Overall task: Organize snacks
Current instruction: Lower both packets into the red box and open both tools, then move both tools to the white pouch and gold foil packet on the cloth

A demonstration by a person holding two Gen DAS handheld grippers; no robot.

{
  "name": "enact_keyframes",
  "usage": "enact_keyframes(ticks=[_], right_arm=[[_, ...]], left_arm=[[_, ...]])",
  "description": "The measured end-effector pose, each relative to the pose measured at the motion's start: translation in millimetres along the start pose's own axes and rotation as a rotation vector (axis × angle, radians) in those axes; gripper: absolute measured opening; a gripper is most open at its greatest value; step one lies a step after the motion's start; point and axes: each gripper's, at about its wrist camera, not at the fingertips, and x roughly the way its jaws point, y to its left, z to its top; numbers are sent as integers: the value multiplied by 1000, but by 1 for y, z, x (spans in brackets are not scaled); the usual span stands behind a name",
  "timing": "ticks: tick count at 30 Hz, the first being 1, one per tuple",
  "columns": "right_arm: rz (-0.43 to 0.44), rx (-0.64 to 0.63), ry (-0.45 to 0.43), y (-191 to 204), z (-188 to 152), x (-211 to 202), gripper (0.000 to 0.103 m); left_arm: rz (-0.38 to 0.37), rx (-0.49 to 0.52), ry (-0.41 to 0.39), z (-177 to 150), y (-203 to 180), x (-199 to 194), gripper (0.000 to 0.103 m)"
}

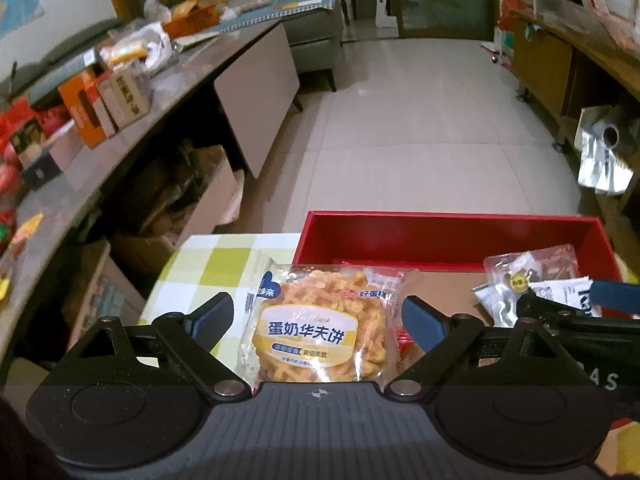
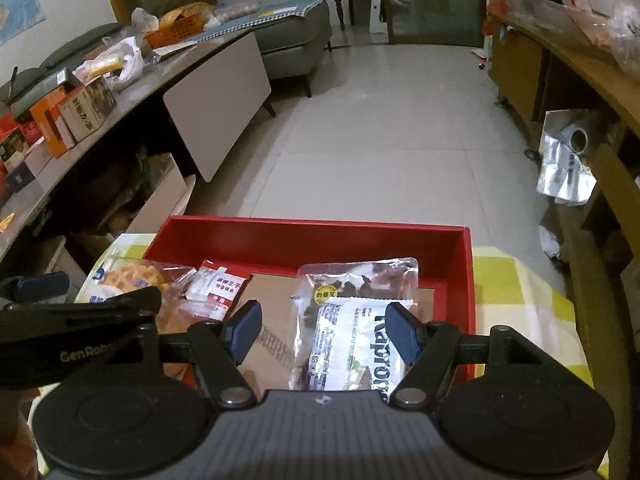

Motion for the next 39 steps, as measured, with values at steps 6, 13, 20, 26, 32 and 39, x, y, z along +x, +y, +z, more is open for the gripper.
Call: enact_keyframes(ticks=[6,13,20,26,32,39], right_arm=[[-84,-88,-3,9,-3,-7,78],[-108,-121,13,19,-11,-30,78],[-111,-199,55,39,-38,-50,78],[-115,-233,86,47,-66,-67,78],[-99,-194,111,43,-87,-87,78],[-80,-201,141,50,-117,-107,78]], left_arm=[[19,17,-1,-1,2,-3,94],[10,34,-3,-8,16,-20,94],[-1,61,36,-36,34,-37,95],[-55,99,122,-73,38,-45,95],[-126,196,216,-125,24,-57,95],[-141,215,322,-161,15,-47,95]])
